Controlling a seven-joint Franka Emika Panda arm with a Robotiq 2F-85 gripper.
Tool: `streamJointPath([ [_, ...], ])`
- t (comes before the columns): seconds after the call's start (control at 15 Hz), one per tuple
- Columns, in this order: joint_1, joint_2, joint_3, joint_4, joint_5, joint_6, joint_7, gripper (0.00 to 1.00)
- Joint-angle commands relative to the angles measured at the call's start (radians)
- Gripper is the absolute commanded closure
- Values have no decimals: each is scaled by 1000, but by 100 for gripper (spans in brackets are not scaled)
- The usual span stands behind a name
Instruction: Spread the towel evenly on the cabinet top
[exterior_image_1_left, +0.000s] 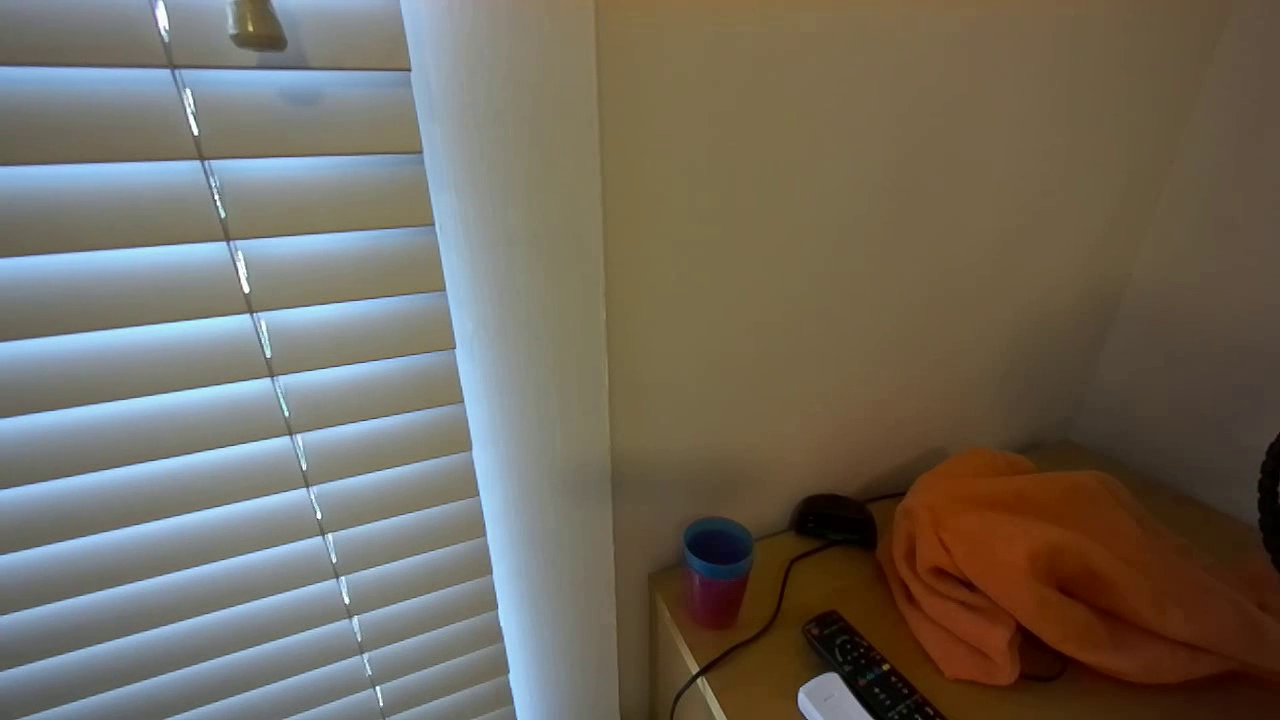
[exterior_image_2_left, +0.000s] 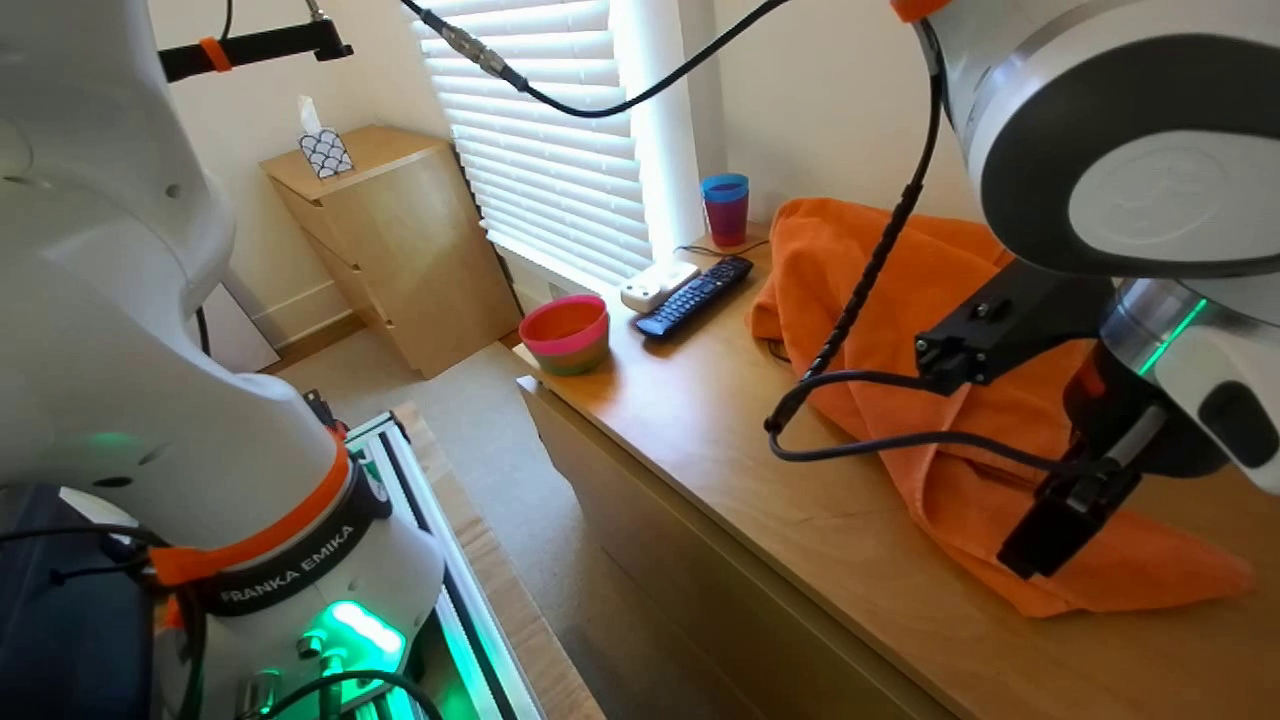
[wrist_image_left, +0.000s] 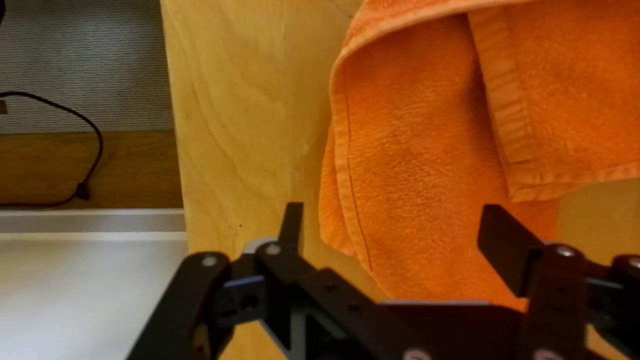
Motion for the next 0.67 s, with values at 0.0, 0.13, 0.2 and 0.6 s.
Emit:
streamJointPath([
  [0.0, 19, 13, -13, -8, -21, 11, 19, 1],
  [0.13, 20, 16, -14, -16, -23, 26, 12, 0],
  [0.2, 18, 19, -13, -17, -20, 34, 9, 2],
  [0.6, 14, 33, -12, -34, -11, 96, -2, 49],
])
